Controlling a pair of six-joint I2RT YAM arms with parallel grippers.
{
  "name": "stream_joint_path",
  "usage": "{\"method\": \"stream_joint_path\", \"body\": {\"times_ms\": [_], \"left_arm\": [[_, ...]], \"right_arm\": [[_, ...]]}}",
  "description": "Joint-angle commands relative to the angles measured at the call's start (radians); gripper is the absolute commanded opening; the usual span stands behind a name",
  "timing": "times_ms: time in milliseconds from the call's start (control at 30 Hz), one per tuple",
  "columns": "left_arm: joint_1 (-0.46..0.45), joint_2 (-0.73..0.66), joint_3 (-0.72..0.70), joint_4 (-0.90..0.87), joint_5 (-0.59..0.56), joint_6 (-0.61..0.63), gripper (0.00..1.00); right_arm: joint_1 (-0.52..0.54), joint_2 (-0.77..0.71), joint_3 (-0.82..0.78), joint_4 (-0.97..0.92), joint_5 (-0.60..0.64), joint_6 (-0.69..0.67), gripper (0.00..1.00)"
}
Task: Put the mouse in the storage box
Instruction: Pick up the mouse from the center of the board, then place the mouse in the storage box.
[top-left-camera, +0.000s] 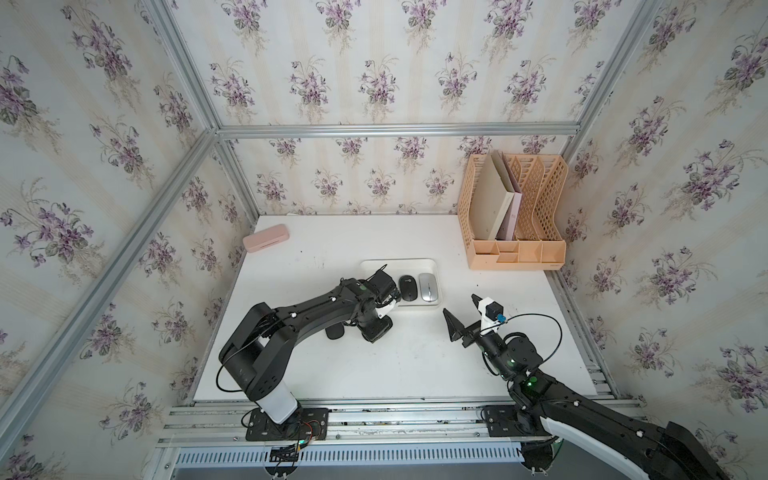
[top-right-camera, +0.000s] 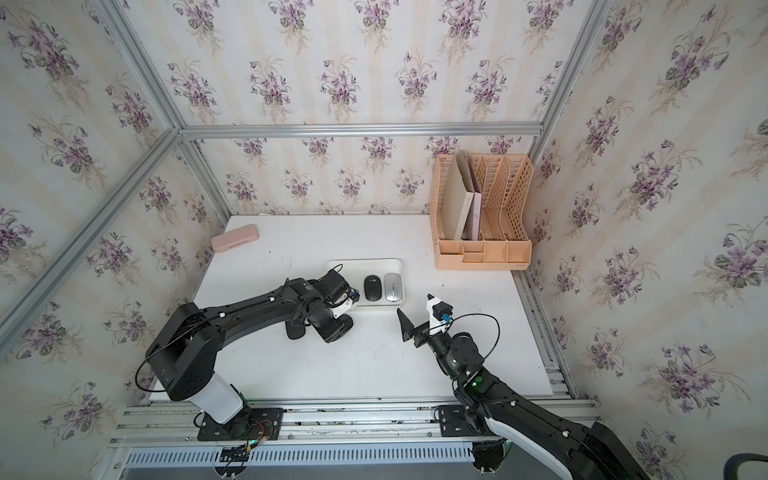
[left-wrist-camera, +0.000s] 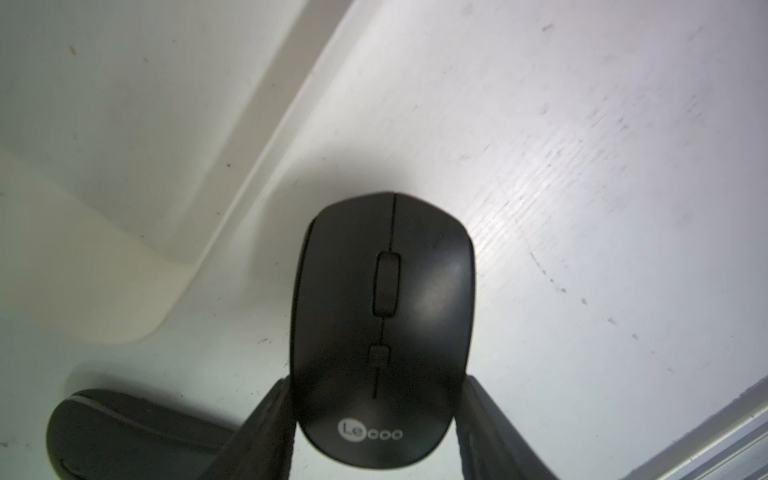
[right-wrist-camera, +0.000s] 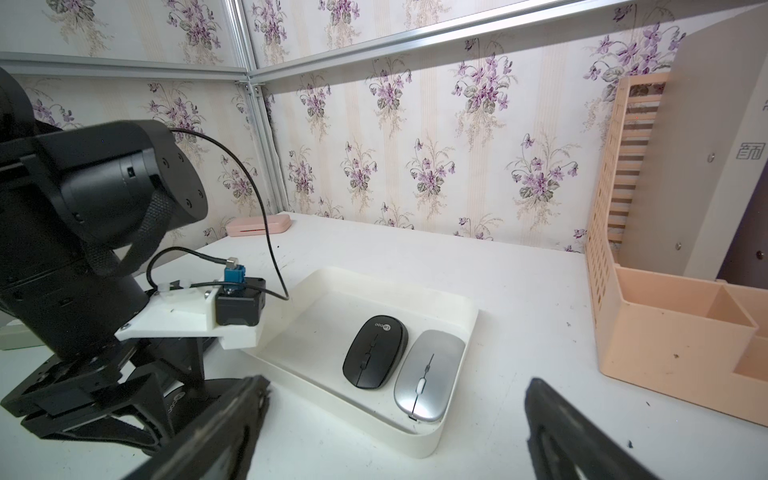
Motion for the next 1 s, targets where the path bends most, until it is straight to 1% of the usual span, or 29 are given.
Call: {"method": "stream_joint_path", "body": {"times_ms": [0,167,233,267,367,533,667,833,967], "left_arm": [[-0.016,-0.022,0.012,-0.022,-0.001,-0.033,0.51],[-0.022,-0.043,0.072,-0.063,-0.010,-0.073,0.52],[-0.022,-0.055,0.107,-0.067,-0.029,-0.102,0.54],[-0.022,-0.058,0.126,-0.066,-0.036,-0.115,0.59],[-0.015,-0.041,0.197,-0.066,-0.053,-0.146,0.61],[0.005,0.055,0.316,-0.050,-0.066,-0.182,0.61],[0.035,0.152,0.398,-0.053,-0.096,-0.244,0.59],[0.071,0.223,0.416,-0.002,-0.105,-0.348,0.59],[0.077,0.282,0.422,0.019,-0.141,-0.412,0.59]], "right_arm": [[0.001,-0.001,-0.004,0.028,0.010,-0.007,1.00],[0.001,-0.004,-0.004,0.028,0.012,-0.007,1.00],[0.001,-0.004,-0.004,0.028,0.015,-0.007,1.00],[0.001,-0.005,-0.004,0.028,0.014,-0.007,1.00],[0.001,-0.008,-0.006,0.028,0.016,-0.007,1.00],[0.001,-0.012,-0.007,0.027,0.019,-0.006,1.00],[0.001,-0.019,-0.007,0.025,0.024,-0.007,1.00],[0.001,-0.026,-0.009,0.023,0.027,-0.007,1.00],[0.000,-0.024,-0.009,0.026,0.024,-0.007,1.00]]}}
